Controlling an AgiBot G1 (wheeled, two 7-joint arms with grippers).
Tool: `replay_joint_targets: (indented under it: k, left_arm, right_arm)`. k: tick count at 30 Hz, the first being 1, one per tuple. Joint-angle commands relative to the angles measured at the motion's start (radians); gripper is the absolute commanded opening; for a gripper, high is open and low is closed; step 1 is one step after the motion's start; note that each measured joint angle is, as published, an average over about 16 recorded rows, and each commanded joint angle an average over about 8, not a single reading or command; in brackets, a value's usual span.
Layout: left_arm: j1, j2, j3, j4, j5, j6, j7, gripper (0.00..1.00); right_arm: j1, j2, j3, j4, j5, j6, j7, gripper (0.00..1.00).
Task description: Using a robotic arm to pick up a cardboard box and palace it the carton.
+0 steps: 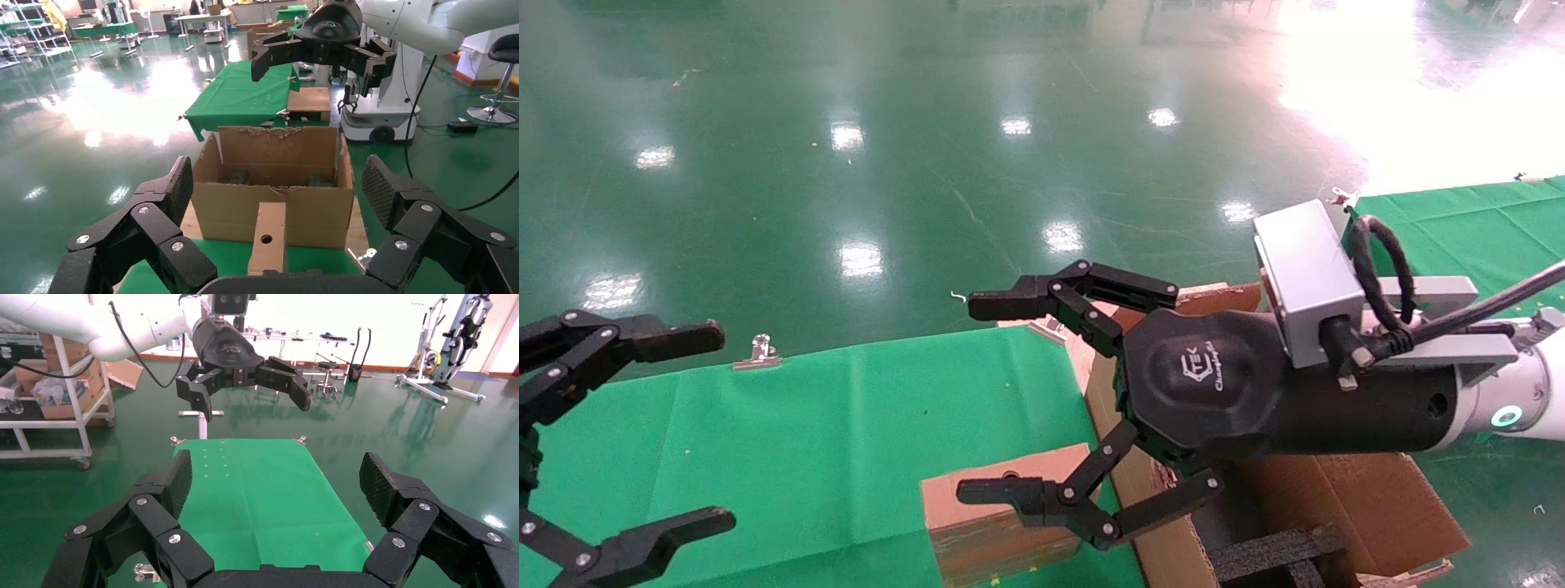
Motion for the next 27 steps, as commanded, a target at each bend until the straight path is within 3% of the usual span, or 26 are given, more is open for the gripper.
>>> replay_joint_targets:
  k: [1,10,18,27]
  left_arm:
    - [0.000,0.000,0.000,0.000,0.000,0.000,0.000,0.00]
    - [0.000,0.000,0.000,0.001,0.000,0.000,0.000,0.00]
    - [-0.001,0.000,0.001,0.001,-0.001,0.000,0.001,0.00]
    - [-0.001,0.000,0.002,0.001,-0.001,0.000,0.001,0.00]
  right_arm:
    - [0.000,0.000,0.000,0.000,0.000,0.000,0.000,1.00]
    - [0.029,0.009,-0.036,0.006,-0.069,-0.013,0.022,1.00]
    - [0.171,0.003,-0.170,0.016,-0.311,-0.052,0.078,1.00]
    - [0.338,-0.071,-0.366,-0.019,-0.567,-0.065,0.103,1.00]
